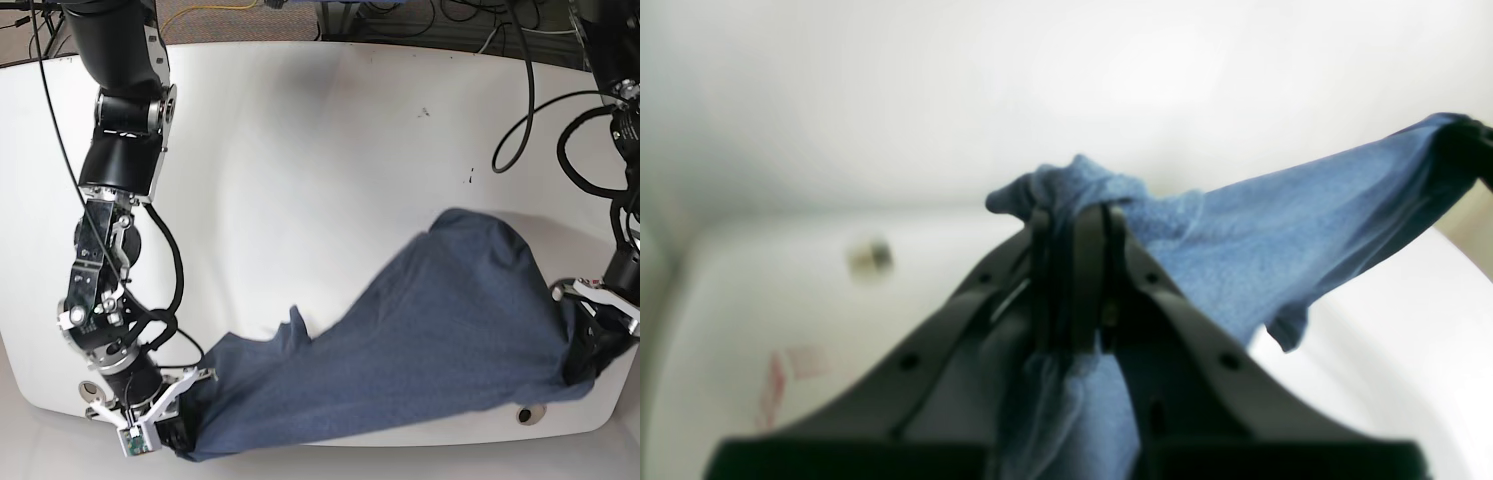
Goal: Fold the T-shirt properly
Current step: 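Lift the navy T-shirt with both grippers and stretch it taut between them, then carry the held shirt edge with both grippers toward the robot base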
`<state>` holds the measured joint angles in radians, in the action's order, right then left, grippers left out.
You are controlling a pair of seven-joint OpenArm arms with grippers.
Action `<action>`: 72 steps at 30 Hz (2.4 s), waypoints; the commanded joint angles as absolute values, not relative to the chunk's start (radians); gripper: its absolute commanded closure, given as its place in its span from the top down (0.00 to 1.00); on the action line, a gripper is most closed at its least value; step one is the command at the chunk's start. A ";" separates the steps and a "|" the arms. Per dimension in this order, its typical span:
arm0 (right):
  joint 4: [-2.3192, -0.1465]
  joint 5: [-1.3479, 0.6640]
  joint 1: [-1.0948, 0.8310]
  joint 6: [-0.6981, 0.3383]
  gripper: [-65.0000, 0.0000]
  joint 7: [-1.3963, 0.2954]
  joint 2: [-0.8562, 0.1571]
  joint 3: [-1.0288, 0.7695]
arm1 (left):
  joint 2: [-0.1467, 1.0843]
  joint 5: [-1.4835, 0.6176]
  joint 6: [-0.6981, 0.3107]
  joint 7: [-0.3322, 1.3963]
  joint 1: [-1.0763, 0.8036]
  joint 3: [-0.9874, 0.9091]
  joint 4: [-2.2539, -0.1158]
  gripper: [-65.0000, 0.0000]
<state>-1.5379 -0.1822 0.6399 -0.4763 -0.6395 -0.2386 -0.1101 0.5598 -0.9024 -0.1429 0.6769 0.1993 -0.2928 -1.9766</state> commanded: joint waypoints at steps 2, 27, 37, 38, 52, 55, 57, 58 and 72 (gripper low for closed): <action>-1.521 -0.186 0.769 -0.522 0.00 -0.608 -0.274 -0.114 | 0.616 -0.908 -0.137 0.642 0.306 -0.302 -1.989 0.00; -1.713 -0.186 0.435 -0.572 0.00 -0.670 -0.277 -0.240 | 0.587 -0.931 -0.137 0.650 0.059 -0.326 -1.986 0.00; -1.771 -0.186 0.090 -0.573 0.00 -0.653 -0.203 -0.325 | 0.470 -0.926 -0.137 0.650 -0.311 -0.389 -1.986 0.00; -1.770 -0.186 0.065 -0.573 0.00 -0.645 -0.199 -0.332 | 0.466 -0.926 -0.137 0.650 -0.337 -0.389 -1.983 0.00; -1.822 -0.185 -0.194 -0.572 0.00 -0.624 -0.124 -0.403 | 0.464 -0.898 -0.137 0.651 -0.648 -0.384 -1.977 0.00; -1.833 -0.180 -0.234 -0.572 0.00 -0.624 -0.111 -0.421 | 0.464 -0.848 -0.137 0.651 -0.685 -0.384 -1.977 0.00; -1.836 -0.183 -0.257 -0.572 0.00 -0.624 -0.105 -0.437 | 0.464 -0.812 -0.137 0.651 -0.697 -0.384 -1.975 0.00; -1.836 -0.185 -0.269 -0.572 0.00 -0.624 -0.099 -0.441 | 0.464 -0.791 -0.137 0.651 -0.704 -0.384 -1.975 0.00; -1.831 -0.176 -0.360 -0.572 0.00 -0.624 -0.033 -0.447 | 0.460 -0.648 -0.137 0.651 -0.765 -0.390 -1.975 0.00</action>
